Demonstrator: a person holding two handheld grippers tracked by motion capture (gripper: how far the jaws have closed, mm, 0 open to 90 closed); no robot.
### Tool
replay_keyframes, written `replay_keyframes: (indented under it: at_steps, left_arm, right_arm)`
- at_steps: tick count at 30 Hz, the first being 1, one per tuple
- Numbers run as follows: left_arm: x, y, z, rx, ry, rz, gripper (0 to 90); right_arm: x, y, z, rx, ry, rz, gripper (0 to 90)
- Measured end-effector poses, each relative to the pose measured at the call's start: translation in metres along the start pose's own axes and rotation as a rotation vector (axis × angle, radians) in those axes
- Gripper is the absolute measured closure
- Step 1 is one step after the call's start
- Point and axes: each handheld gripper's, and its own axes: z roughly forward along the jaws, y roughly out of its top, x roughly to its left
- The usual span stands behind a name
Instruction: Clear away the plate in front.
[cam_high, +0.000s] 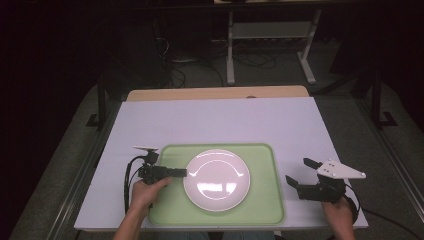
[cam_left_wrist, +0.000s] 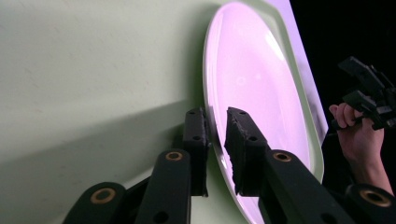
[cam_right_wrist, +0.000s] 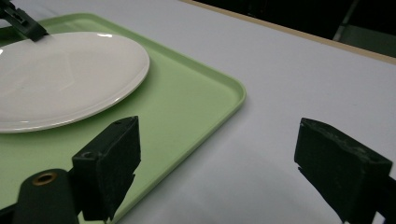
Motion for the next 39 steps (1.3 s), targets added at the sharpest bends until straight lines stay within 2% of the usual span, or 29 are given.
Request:
replay_keyframes:
  at_steps: [6, 11, 17, 20, 21, 23, 28, 30, 31, 35, 36, 37, 39]
  left_arm:
    - [-0.005, 0.003, -0.01, -0.01, 0.051, 0.065, 75.0]
    - [-0.006, 0.004, -0.015, -0.024, 0.081, 0.098, 72.7]
    - [-0.009, 0.005, -0.018, -0.039, 0.1, 0.131, 70.3]
    - [-0.014, 0.006, -0.02, -0.052, 0.124, 0.176, 67.4]
    - [-0.014, 0.006, -0.02, -0.052, 0.124, 0.176, 66.9]
    - [-0.017, 0.006, -0.022, -0.068, 0.138, 0.204, 65.1]
    - [-0.019, 0.006, -0.025, -0.074, 0.134, 0.239, 60.5]
    - [-0.022, 0.005, -0.028, -0.085, 0.159, 0.283, 58.4]
    - [-0.022, 0.005, -0.028, -0.085, 0.159, 0.283, 57.1]
    - [-0.026, 0.003, -0.033, -0.103, 0.194, 0.341, 52.1]
    - [-0.028, 0.002, -0.036, -0.118, 0.207, 0.372, 49.1]
    - [-0.028, 0.002, -0.036, -0.118, 0.207, 0.372, 47.7]
    - [-0.03, 0.001, -0.038, -0.126, 0.216, 0.402, 45.4]
  right_arm:
    - [-0.001, 0.0, -0.001, -0.003, -0.001, 0.005, 13.4]
    - [-0.001, 0.0, -0.001, -0.002, -0.001, 0.005, 13.4]
    - [-0.001, 0.0, -0.001, -0.001, -0.002, 0.007, 13.4]
    - [-0.001, 0.0, 0.0, 0.004, 0.0, 0.01, 13.4]
    - [-0.001, 0.0, 0.0, 0.004, 0.0, 0.01, 13.4]
    - [-0.001, -0.001, -0.001, 0.005, 0.003, 0.008, 13.4]
    - [-0.001, -0.001, -0.001, 0.005, 0.003, 0.012, 13.4]
    - [0.0, -0.001, -0.001, 0.007, 0.003, 0.011, 13.4]
    - [0.0, -0.001, -0.001, 0.007, 0.003, 0.011, 13.4]
    - [0.0, -0.001, -0.001, 0.008, 0.004, 0.01, 13.5]
    - [0.0, -0.001, 0.0, 0.01, 0.005, 0.008, 13.4]
    - [0.0, -0.001, 0.0, 0.01, 0.005, 0.008, 13.4]
    - [0.0, -0.001, 0.0, 0.011, 0.004, 0.006, 13.4]
